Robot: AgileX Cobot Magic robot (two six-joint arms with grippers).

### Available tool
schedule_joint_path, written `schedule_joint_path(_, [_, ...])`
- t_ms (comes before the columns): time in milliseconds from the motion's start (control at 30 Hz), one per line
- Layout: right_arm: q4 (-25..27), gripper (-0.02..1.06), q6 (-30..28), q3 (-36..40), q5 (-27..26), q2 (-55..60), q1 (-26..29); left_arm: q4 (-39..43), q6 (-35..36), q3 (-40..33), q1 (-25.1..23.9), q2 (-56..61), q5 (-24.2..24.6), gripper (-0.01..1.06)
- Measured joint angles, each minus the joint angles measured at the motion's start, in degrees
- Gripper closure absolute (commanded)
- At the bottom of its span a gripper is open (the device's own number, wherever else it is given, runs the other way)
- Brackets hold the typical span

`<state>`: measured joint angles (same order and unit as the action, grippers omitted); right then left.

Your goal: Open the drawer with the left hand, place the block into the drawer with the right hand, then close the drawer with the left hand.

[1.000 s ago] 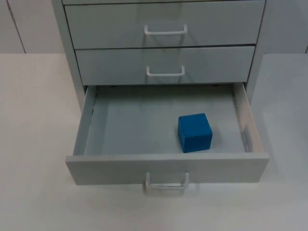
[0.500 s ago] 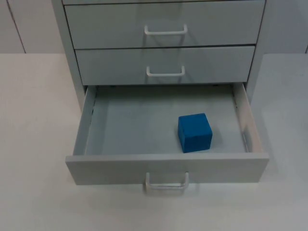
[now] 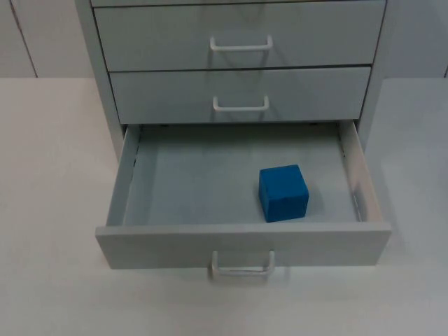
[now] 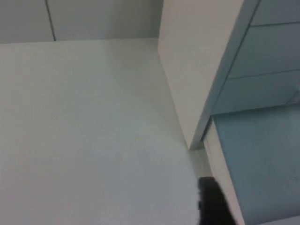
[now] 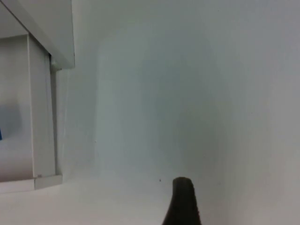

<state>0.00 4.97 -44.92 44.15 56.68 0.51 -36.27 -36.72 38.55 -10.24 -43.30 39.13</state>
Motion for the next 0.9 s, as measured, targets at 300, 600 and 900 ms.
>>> schedule_joint_path(300, [0.0, 0.45, 0.0, 0.0, 0.8, 0.0, 0.1, -18.4, -21.0, 0.3, 0.1, -3.9, 9.2, 0.95])
schedule_joint_path(600, [0.0, 0.45, -0.2, 0.0, 0.9, 0.0, 0.1, -15.9, -21.0, 8.4, 11.0, -12.1, 9.3, 0.95])
schedule_joint_path(900, [0.0, 0.45, -0.2, 0.0, 0.0, 0.0, 0.1, 8.1, -3.8, 12.8, 34.8, -21.6, 0.0, 1.05])
